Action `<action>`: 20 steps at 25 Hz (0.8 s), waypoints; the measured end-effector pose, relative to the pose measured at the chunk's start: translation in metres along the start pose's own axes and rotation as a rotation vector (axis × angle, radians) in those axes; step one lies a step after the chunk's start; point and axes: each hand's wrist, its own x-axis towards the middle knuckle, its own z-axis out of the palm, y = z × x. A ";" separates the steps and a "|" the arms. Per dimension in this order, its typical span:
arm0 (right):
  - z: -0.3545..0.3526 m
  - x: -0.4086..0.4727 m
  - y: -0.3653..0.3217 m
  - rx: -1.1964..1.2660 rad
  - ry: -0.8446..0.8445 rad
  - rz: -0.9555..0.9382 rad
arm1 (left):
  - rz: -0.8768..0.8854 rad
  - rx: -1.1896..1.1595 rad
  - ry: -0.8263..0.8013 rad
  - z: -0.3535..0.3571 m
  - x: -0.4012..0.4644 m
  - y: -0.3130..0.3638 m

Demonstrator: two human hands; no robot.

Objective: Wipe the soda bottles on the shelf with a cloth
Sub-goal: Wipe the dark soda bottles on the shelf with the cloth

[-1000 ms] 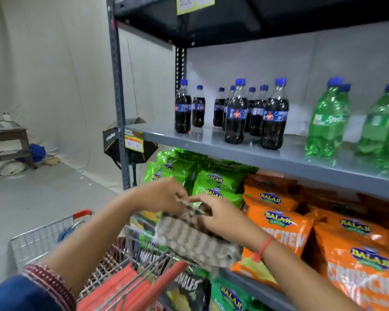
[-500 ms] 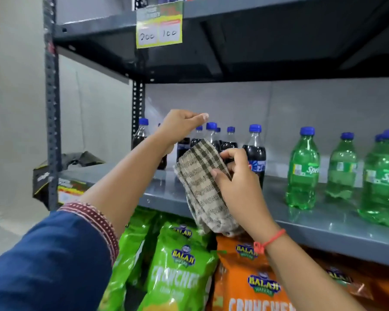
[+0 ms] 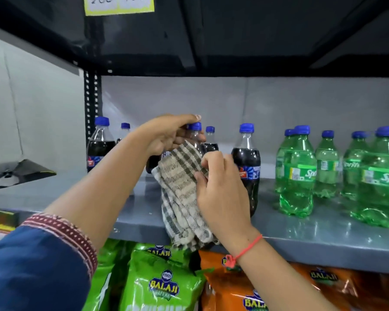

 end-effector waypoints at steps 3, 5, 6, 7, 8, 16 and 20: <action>0.002 0.003 -0.002 -0.178 0.043 -0.230 | -0.002 -0.008 -0.018 -0.001 0.003 0.000; 0.002 0.005 -0.002 -0.235 -0.029 -0.383 | -0.005 -0.022 -0.052 -0.003 0.006 0.000; 0.002 0.006 -0.001 -0.260 -0.075 -0.427 | -0.007 -0.025 -0.061 -0.004 0.008 -0.001; 0.000 0.005 0.000 -0.270 -0.115 -0.441 | -0.006 -0.025 -0.064 -0.004 0.009 -0.002; 0.000 0.001 0.000 -0.266 -0.145 -0.423 | -0.001 -0.027 -0.065 -0.005 0.011 -0.003; 0.010 -0.013 -0.010 -0.454 -0.257 -0.218 | -0.010 -0.129 -0.080 -0.008 0.014 -0.005; 0.014 -0.017 -0.001 -0.446 -0.201 -0.315 | -0.023 -0.130 -0.099 -0.006 0.005 -0.002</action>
